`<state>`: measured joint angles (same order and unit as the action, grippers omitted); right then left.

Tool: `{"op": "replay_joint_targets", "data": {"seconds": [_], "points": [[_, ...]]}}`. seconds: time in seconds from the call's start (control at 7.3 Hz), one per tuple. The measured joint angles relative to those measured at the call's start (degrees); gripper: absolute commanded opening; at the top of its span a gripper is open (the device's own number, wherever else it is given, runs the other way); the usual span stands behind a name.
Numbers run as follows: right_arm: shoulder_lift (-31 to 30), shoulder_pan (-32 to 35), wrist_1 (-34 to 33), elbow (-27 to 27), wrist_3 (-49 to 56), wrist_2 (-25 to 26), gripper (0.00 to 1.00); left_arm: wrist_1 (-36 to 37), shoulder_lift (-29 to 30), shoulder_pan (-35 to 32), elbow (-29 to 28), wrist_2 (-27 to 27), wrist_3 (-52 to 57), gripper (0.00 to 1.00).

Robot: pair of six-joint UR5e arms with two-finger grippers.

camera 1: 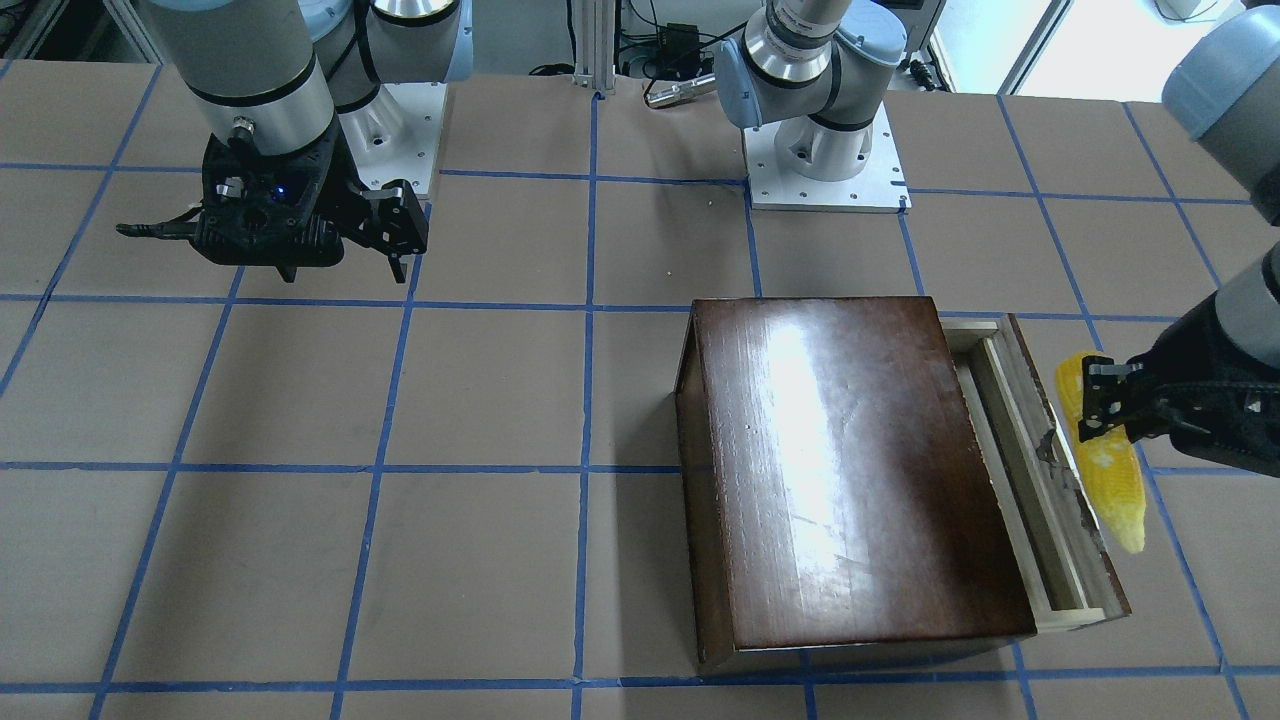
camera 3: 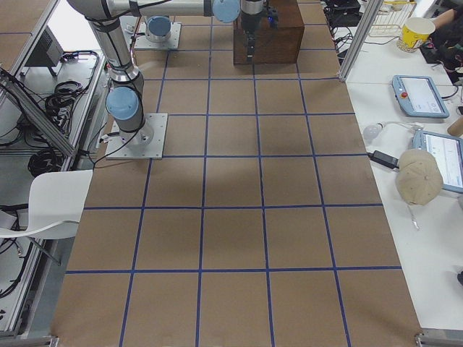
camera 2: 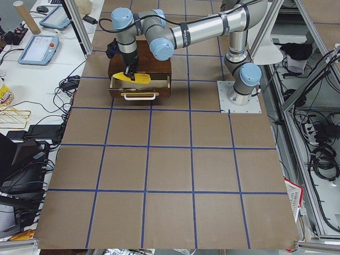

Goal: Open drawer and put corn inside
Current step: 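Lift the corn and carry it with the left gripper over the drawer, then lower the corn into the open drawer and open the left gripper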

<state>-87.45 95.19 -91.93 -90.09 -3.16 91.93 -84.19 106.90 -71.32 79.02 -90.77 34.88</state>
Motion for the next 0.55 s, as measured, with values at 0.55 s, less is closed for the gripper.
{"op": "replay_joint_targets", "data": {"seconds": [0.55], "points": [[0.00,0.00,0.00,0.00,0.00,0.00,1.00,-0.16,1.28,-1.85,0.97,1.77,-0.56,0.00]]}}
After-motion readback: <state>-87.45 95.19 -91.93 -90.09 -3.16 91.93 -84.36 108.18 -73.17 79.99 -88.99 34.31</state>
